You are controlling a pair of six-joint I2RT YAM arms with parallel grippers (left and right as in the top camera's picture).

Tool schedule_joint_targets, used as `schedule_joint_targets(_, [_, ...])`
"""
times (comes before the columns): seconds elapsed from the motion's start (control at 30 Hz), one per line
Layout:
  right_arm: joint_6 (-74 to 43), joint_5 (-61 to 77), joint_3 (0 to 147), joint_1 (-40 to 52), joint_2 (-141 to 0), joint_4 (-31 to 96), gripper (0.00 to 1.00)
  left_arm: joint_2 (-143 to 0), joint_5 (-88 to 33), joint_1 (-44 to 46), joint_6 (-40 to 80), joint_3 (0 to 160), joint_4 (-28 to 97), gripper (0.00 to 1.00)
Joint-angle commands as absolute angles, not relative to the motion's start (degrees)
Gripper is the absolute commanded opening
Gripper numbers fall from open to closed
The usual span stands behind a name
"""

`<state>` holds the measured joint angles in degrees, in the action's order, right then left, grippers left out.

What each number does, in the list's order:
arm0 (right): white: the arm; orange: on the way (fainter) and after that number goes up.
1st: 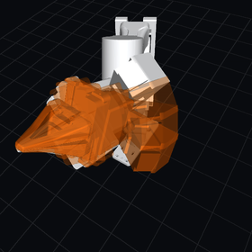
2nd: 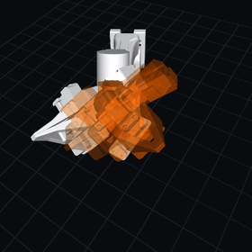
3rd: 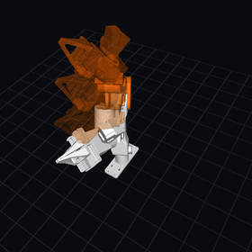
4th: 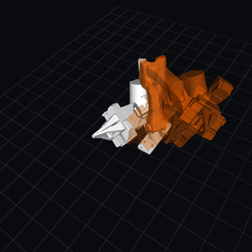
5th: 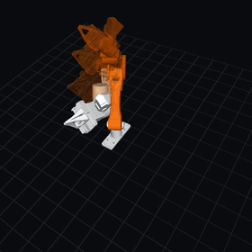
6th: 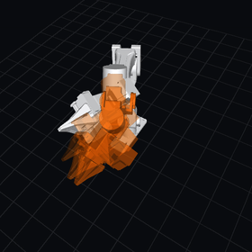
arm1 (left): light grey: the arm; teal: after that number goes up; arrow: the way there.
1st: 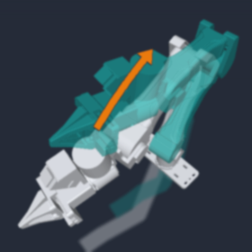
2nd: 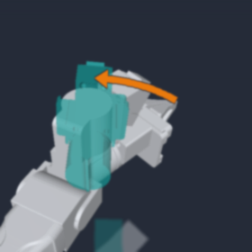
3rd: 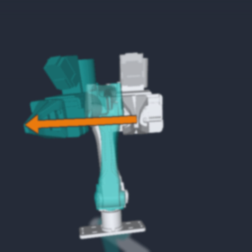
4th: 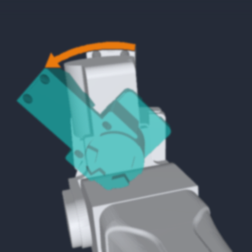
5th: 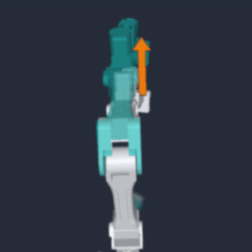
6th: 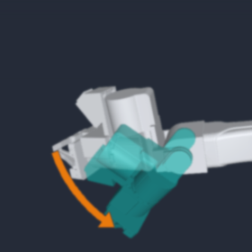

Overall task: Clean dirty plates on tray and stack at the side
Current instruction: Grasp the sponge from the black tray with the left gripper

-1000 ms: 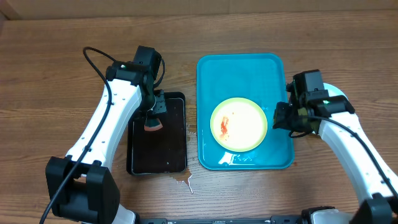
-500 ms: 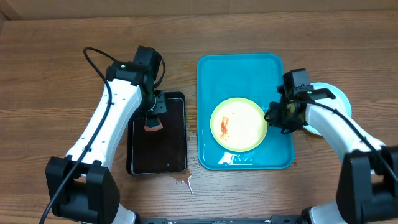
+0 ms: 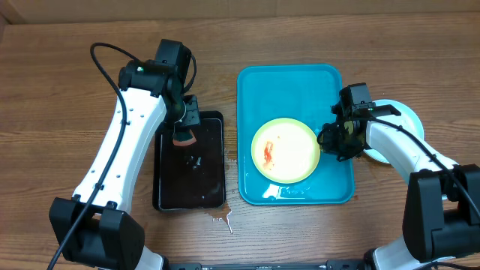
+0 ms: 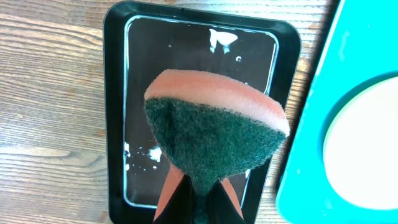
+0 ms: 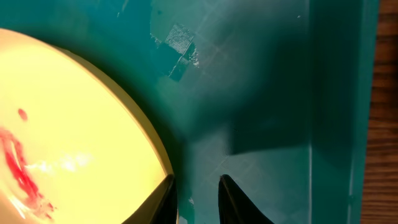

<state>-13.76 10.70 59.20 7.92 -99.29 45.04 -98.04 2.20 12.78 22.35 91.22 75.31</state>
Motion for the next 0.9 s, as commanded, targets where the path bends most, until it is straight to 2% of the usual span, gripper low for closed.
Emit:
schedule_joint_targets(0.0, [-11.94,11.31,59.29,8.1,-100.9,45.43,0.24,-96.95,1.93,12.82,21.32,92.75,75.72,0.04])
schedule_joint_targets(0.37, [-11.7,14.94,59.75,8.73,-95.2,47.11,0.27,-96.95,1.85,12.86,21.23,92.75,75.81,0.04])
schedule_joint_targets(0.77, [-11.99,11.88,51.2,11.9,-95.31,35.73,0.3,-96.95,1.45,13.52,21.17,92.75,76.05,0.04])
schedule_joint_targets(0.87, [-13.78,10.13,50.48,11.88,-95.31,34.98,0.14,-96.99,1.06,14.87,21.19,92.75,75.2,0.04])
